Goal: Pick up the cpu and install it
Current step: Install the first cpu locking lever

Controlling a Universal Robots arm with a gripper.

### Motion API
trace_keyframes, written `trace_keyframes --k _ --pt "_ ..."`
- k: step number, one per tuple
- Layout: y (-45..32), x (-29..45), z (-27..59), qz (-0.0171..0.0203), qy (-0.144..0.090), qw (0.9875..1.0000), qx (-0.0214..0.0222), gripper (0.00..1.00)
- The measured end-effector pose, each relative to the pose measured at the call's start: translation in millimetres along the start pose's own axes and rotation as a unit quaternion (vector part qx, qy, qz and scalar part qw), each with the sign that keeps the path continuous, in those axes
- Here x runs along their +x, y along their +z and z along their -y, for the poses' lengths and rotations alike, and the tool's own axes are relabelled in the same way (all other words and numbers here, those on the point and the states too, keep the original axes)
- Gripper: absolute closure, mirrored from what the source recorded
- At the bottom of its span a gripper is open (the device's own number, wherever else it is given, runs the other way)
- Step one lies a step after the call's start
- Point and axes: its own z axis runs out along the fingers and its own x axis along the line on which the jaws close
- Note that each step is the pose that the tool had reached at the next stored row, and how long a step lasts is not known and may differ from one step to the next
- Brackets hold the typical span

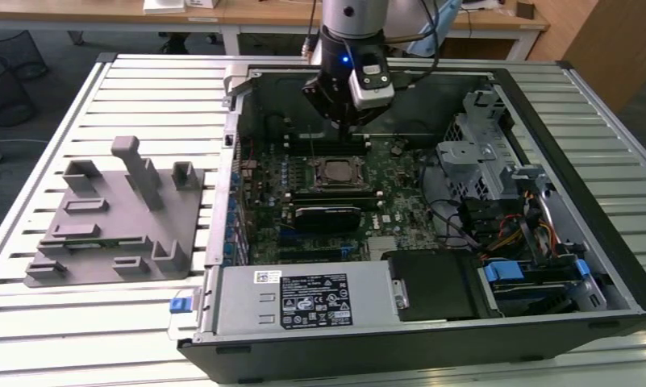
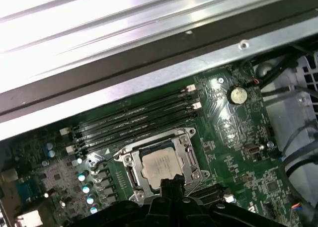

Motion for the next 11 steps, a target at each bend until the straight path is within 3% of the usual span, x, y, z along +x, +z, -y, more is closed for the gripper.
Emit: trace_keyframes --k 6,11 --pt "0.4 0.0 0.0 0.0012 -0.054 0.9985 -0.0024 0.89" --pt "0.6 0.0 0.0 0.0023 -0.1 0.995 -0.0043 0.89"
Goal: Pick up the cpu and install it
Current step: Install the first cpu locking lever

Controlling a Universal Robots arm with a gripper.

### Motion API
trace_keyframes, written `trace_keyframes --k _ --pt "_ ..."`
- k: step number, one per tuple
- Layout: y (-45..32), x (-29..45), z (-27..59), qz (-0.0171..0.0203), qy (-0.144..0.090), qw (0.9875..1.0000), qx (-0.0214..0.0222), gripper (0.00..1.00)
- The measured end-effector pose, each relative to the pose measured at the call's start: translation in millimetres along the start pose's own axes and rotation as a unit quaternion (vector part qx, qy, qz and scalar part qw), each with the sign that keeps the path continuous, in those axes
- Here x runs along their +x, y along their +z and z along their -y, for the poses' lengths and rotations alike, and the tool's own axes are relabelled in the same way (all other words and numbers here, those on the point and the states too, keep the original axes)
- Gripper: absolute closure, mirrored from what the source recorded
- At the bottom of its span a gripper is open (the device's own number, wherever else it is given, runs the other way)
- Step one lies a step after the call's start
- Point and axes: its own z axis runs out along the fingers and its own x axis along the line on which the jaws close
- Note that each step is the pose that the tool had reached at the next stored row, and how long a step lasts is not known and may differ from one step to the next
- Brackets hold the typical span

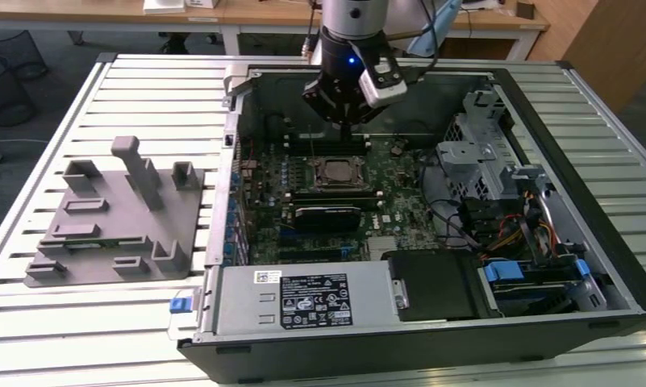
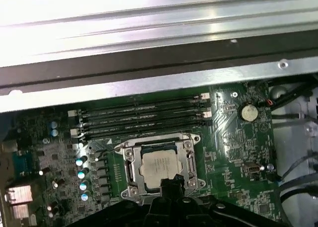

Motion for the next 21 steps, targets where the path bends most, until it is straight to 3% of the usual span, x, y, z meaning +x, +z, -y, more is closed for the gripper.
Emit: trace_keyframes --k 3,6,14,18,21 --pt "0.1 0.0 0.0 0.0006 -0.027 0.9996 -0.0012 0.89" --pt "0.2 0.0 0.0 0.0013 -0.055 0.9985 -0.0024 0.89" --pt "0.9 1.8 0.2 0.0028 -0.119 0.9929 -0.0052 0.89" --pt "0.7 14.3 1.8 0.0027 -0.119 0.9928 -0.0052 0.89" --pt "0.7 16.9 1.9 0.0023 -0.109 0.994 -0.0047 0.89"
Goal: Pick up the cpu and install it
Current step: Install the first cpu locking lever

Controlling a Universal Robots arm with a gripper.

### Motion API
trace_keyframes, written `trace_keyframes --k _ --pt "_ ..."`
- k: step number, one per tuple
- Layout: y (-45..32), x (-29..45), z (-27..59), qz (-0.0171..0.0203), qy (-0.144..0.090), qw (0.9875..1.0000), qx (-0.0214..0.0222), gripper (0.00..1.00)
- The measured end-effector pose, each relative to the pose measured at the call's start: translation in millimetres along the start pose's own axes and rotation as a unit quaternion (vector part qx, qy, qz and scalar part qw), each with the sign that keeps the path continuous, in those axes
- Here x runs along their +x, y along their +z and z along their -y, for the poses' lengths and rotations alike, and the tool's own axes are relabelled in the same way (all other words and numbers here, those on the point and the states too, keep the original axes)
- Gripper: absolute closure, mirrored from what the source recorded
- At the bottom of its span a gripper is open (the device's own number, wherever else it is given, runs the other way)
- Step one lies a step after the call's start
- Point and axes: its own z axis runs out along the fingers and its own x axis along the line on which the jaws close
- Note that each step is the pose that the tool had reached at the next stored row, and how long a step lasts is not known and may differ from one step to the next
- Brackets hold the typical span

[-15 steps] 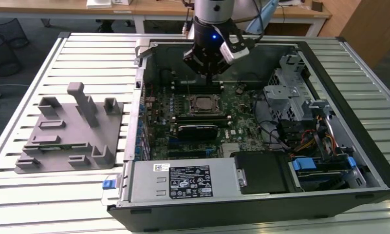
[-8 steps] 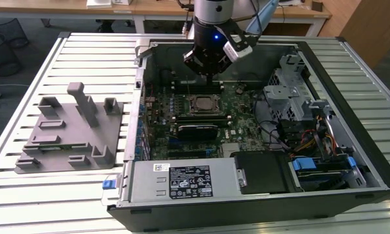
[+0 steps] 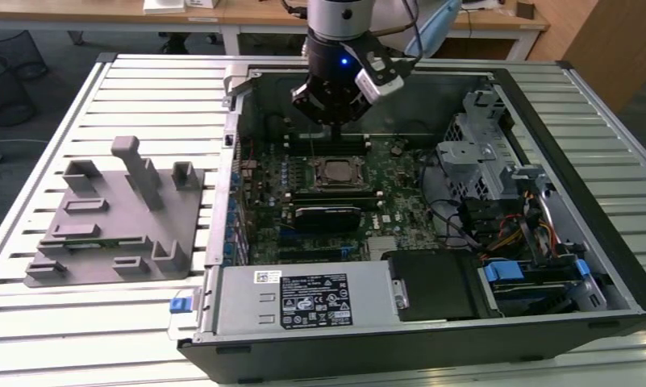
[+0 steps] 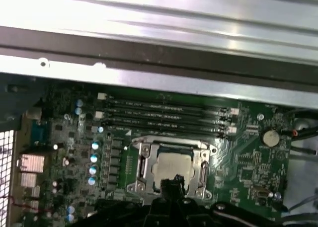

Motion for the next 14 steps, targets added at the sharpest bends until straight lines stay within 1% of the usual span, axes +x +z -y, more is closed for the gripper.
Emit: trace_keyframes --k 1,2,3,4,5,7,11,14 --pt "0.0 0.0 0.0 -0.0024 0.001 1.0 -0.0001 0.89" --pt "0.0 0.0 -0.1 -0.0063 0.003 1.0 -0.0004 0.89" --pt "0.0 0.0 -0.2 -0.0094 0.005 0.9999 -0.0007 0.89" --pt "0.1 0.0 -0.3 -0.0116 0.009 0.9999 -0.0008 0.89" --pt "0.0 0.1 -0.3 -0.013 0.014 0.9998 -0.0007 0.89" --pt "0.0 0.1 -0.5 -0.0137 0.019 0.9997 -0.0005 0.89" --pt "0.2 0.1 -0.5 -0.0138 0.019 0.9997 0.0004 0.89" --pt "0.2 1.8 -0.7 -0.0137 0.02 0.9997 0.0004 0.89"
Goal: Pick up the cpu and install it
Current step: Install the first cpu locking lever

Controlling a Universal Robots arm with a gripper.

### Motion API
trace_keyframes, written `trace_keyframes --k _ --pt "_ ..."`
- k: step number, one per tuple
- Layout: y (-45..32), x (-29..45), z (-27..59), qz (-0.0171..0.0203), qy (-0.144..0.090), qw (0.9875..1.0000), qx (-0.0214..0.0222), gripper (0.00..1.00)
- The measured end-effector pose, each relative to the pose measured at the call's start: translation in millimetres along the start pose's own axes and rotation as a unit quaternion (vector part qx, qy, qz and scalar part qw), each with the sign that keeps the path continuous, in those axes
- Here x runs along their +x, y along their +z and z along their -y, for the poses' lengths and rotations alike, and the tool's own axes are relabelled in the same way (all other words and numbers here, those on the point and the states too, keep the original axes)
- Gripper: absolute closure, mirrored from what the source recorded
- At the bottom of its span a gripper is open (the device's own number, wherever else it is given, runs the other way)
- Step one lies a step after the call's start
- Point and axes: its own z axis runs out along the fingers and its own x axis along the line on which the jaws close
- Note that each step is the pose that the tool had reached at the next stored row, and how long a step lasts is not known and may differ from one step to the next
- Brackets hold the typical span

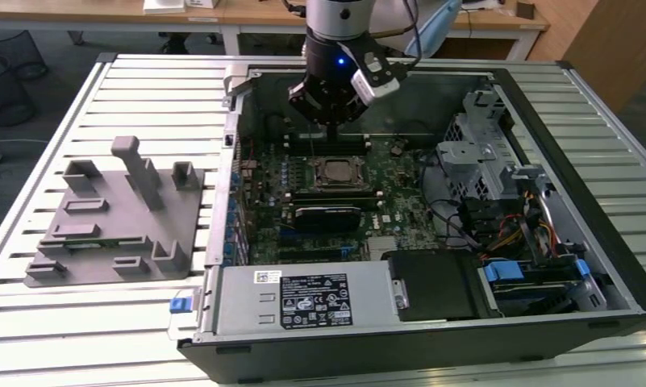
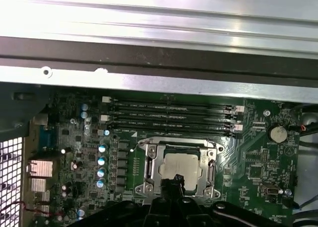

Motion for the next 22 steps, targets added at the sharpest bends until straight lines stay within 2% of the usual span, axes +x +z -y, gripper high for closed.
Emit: trace_keyframes --k 2,7,9,16,22 --pt "-0.1 3.4 -0.1 -0.0001 0.001 1.0 0.0001 0.89" --pt "0.1 24.3 -1.3 -0.0001 0.002 1.0 0.0001 0.89" --pt "0.5 30.1 -1.8 -0.0001 0.002 1.0 0.0 0.89" --pt "1.5 38.6 -8.6 -0.0001 0.003 1.0 0.0001 0.89" --pt "2.6 39.9 -12.5 -0.0001 0.003 1.0 0.0001 0.89"
